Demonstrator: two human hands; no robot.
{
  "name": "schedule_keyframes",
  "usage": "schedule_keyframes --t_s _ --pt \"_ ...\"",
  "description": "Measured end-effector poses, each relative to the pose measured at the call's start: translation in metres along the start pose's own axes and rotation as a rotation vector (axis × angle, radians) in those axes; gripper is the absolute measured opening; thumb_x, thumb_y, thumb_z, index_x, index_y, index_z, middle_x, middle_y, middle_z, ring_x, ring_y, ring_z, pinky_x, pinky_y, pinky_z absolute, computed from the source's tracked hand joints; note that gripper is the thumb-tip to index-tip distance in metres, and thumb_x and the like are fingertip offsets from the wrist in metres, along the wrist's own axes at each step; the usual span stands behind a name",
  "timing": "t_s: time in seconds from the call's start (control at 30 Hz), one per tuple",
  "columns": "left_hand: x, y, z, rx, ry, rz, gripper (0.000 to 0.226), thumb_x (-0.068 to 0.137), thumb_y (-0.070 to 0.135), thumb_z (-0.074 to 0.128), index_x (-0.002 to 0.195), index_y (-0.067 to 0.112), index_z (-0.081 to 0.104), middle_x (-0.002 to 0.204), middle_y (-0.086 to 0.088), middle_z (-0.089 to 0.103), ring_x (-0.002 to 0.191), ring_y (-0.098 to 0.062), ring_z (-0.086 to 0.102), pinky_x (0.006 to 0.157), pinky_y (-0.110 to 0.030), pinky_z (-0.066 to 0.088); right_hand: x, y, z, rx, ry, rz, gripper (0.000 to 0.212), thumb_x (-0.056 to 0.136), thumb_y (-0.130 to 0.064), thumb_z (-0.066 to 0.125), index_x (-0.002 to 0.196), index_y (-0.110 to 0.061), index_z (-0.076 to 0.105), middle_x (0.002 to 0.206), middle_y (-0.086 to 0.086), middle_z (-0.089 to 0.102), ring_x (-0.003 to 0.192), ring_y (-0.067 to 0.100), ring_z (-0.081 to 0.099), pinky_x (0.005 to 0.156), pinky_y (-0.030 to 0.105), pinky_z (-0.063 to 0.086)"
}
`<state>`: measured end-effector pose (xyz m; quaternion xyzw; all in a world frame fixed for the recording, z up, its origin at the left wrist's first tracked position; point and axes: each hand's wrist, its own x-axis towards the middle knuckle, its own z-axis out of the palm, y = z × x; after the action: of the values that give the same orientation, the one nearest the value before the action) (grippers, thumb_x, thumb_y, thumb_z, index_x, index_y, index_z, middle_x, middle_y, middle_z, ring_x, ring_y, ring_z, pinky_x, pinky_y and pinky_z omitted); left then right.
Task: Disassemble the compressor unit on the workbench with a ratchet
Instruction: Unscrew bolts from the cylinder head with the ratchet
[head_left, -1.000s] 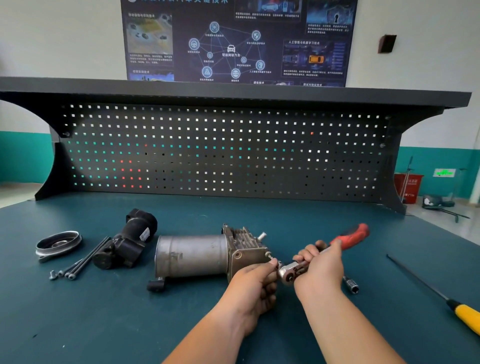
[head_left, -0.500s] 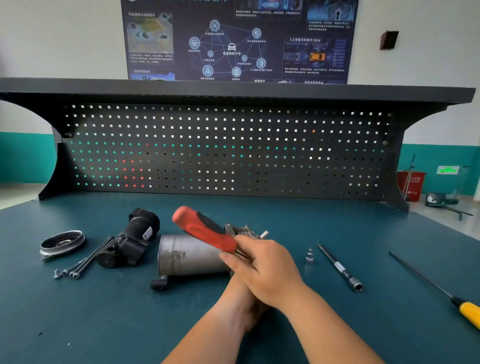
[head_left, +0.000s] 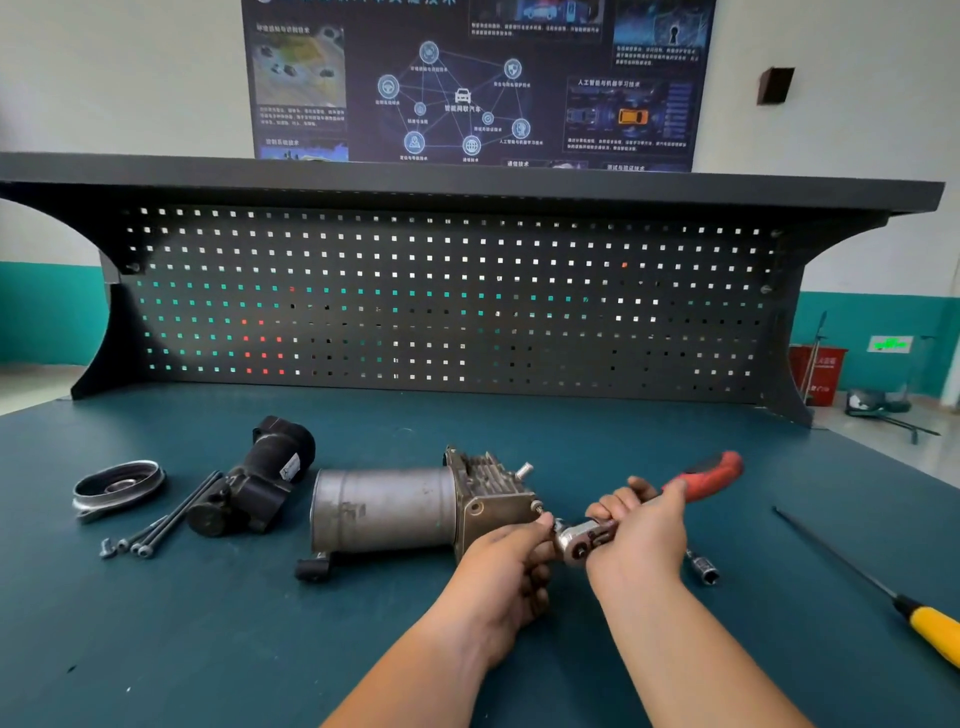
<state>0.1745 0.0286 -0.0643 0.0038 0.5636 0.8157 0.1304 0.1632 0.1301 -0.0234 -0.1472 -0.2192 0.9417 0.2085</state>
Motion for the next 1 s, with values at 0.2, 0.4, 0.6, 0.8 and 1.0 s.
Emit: schedule_keyframes --t_s 0.2,0.4,0.6,0.8,1.0 --pt "-0.003 0.002 0.0 0.026 -0.019 0.003 0.041 0.089 0.026 0.061 0.048 0.02 0.06 0.047 0.008 0.04 0.045 -0.007 0.039 0.043 -0.017 0.032 -0.013 0.006 0.007 -0.414 -0.314 -0.346 0.041 0.1 -0.037 0.038 0.068 -0.013 0.046 0.04 -0.012 0.027 0.035 0.005 0.024 0.037 0.019 0.023" --pt "-0.001 0.0 -0.003 0.017 -0.083 0.051 0.027 0.099 0.009 0.036 0.087 0.011 0.06 0.076 -0.008 0.062 0.073 -0.018 0.059 0.066 -0.031 0.046 -0.03 0.024 0.0 -1.283 -0.95 -0.967 0.036 0.078 -0.06 0.046 0.075 -0.025 0.051 0.053 -0.018 0.048 0.05 0.002 0.041 0.049 0.018 0.029" --pt "-0.004 0.0 -0.003 -0.004 -0.075 0.061 0.027 0.097 0.017 0.043 0.081 0.014 0.064 0.072 -0.003 0.064 0.072 -0.017 0.06 0.068 -0.029 0.045 -0.028 0.027 -0.001 -1.176 -0.983 -0.909 0.045 0.076 -0.06 0.05 0.075 -0.016 0.06 0.054 -0.006 0.048 0.054 0.009 0.041 0.055 0.036 0.037" --pt "0.001 0.0 -0.002 0.036 0.012 -0.003 0.017 0.09 0.015 0.055 0.073 0.017 0.056 0.059 0.001 0.041 0.048 -0.009 0.035 0.045 -0.019 0.028 -0.029 0.019 0.005 -0.55 -0.545 -0.486 0.04 0.09 -0.043 0.056 0.065 -0.013 0.049 0.04 -0.009 0.035 0.038 0.002 0.029 0.041 0.017 0.025" --pt "0.0 0.001 0.0 0.004 0.004 -0.007 0.031 0.09 0.03 0.06 0.061 0.021 0.054 0.049 0.008 0.04 0.044 -0.006 0.037 0.042 -0.016 0.028 -0.005 0.0 0.002 -0.038 -0.001 -0.018 0.045 0.097 -0.049 0.036 0.065 -0.017 0.041 0.038 -0.009 0.028 0.033 0.009 0.026 0.044 0.024 0.024"
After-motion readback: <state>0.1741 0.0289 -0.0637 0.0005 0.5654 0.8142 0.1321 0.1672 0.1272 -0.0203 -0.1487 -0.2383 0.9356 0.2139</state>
